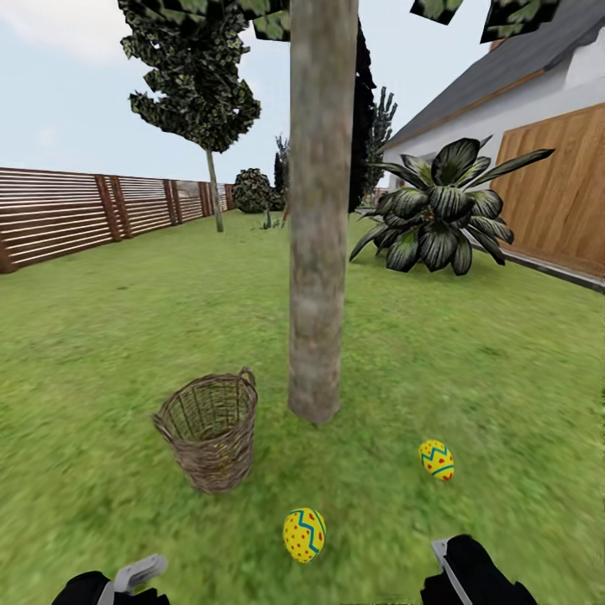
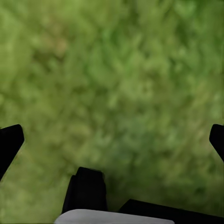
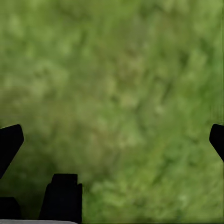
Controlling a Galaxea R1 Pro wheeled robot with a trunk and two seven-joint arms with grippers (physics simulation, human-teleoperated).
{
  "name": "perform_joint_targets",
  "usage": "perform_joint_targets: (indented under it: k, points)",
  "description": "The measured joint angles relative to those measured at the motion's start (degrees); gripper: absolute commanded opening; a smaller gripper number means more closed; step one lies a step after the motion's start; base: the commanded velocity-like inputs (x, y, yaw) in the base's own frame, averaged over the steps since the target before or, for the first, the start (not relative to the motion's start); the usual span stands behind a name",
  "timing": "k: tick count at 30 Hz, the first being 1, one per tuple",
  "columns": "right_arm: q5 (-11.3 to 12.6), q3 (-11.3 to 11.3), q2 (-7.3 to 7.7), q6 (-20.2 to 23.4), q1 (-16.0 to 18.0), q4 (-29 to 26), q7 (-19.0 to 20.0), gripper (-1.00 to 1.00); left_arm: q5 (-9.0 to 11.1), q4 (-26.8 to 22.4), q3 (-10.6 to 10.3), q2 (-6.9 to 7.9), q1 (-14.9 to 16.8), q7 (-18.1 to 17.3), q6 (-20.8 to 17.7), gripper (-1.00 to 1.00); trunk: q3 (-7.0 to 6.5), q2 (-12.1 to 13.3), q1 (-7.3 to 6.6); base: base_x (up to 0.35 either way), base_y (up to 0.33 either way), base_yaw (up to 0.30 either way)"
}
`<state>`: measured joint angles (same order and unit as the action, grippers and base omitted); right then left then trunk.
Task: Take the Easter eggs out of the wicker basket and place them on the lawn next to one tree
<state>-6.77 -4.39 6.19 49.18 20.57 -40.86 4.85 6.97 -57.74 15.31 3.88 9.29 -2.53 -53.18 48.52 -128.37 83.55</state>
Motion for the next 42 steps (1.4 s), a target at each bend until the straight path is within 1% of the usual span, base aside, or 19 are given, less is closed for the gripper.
perform_joint_targets:
  k: [37,40,42]
  points:
    - [-0.44,-0.01,0.01,0.08,0.01,0.05,-0.08,1.00,-0.06,-0.55,0.39,0.12,-0.01,0.18,0.10,1.00,0.00,0.00,0.00,0.000,0.317,-0.005]
    - [-0.35,0.05,0.06,0.11,0.02,0.02,-0.08,1.00,-0.13,-1.17,0.44,0.26,-0.01,0.41,0.19,1.00,0.00,0.00,0.00,0.000,0.319,0.000]
    - [-0.28,0.07,0.08,0.14,0.02,0.01,-0.08,1.00,-0.16,-3.04,0.51,0.41,-0.01,0.54,0.22,1.00,-0.01,0.00,0.00,0.000,0.321,0.000]
